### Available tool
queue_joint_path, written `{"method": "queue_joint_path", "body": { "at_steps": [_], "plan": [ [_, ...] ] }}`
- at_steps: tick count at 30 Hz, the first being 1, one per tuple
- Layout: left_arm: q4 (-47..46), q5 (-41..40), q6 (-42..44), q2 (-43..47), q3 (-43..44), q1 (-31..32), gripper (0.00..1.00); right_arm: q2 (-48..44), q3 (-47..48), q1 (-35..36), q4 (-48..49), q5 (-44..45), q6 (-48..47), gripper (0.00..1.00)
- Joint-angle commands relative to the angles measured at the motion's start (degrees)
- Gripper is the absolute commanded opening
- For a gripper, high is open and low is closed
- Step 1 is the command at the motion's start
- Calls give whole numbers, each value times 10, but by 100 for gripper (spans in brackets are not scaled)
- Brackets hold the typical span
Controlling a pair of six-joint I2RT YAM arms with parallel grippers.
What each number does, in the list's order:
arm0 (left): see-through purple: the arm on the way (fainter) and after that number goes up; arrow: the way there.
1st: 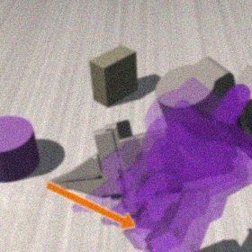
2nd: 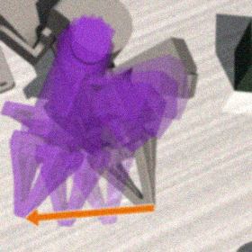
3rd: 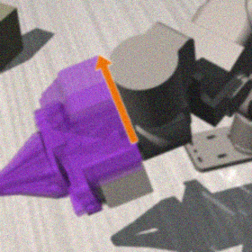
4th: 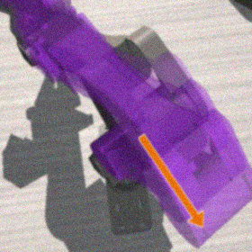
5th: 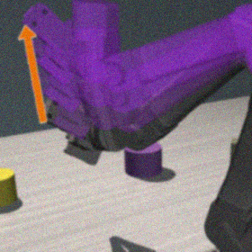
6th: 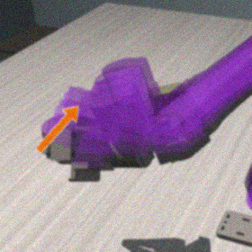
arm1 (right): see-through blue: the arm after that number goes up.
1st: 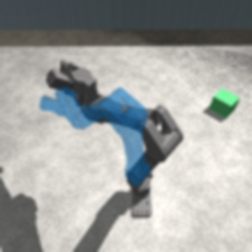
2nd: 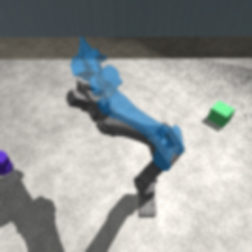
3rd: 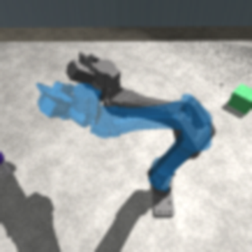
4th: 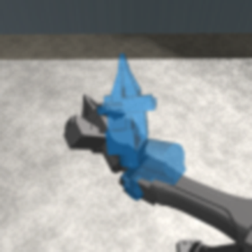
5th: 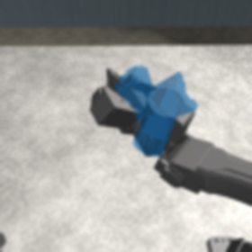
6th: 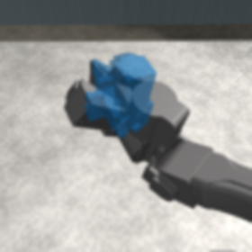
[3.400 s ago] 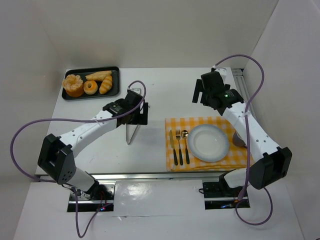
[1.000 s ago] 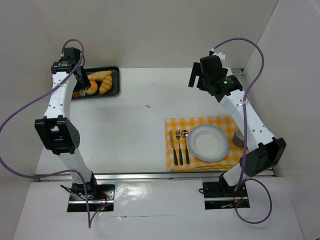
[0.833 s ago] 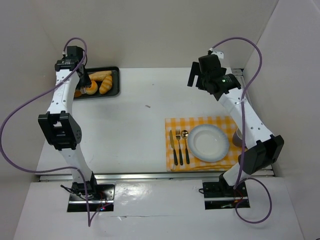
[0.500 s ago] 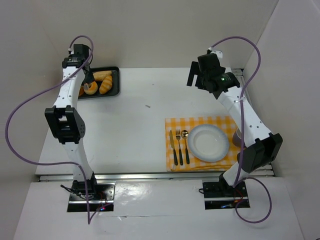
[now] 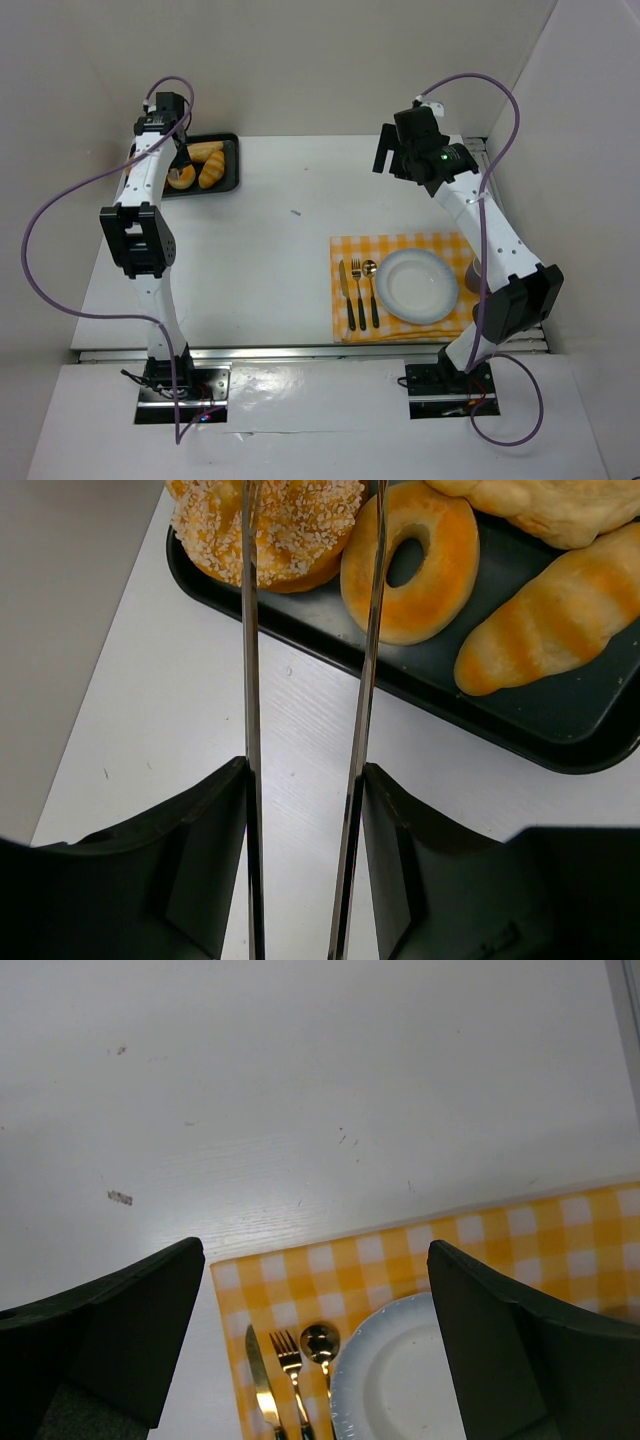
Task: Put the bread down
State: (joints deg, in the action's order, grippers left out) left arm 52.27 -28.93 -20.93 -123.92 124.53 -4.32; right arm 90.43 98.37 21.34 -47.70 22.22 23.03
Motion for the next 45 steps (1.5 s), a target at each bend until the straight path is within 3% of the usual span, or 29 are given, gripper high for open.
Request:
{"method": "queue_joint_path", "body": {
  "at_steps": [1,11,15,16,19,22,37,45],
  "plan": [
    [-7,-10,14,-17,33,-5,59,6,29,-2,-8,2,4,100],
    [-1,20,19,-56,64,-16,56,6,29,-2,-13,-3,4,100],
    [-1,20,19,-56,70,-16,38,6,29,-2,-13,-3,10,100],
    [-1,26,19,-56,70,-16,28,6,29,-2,-13,-3,10,100],
    [-1,32,19,-39,70,-16,10,6,29,-2,-13,-9,10,100],
    [-1,20,13,-8,70,-16,0,6,29,-2,-13,-9,10,100],
    [-17,-16,7,155,45,-16,0,-31,-9,-2,-2,-36,15,100],
    [-29,27,2,301,-103,113,0,-62,16,-2,-24,-3,20,100]
  ]
}}
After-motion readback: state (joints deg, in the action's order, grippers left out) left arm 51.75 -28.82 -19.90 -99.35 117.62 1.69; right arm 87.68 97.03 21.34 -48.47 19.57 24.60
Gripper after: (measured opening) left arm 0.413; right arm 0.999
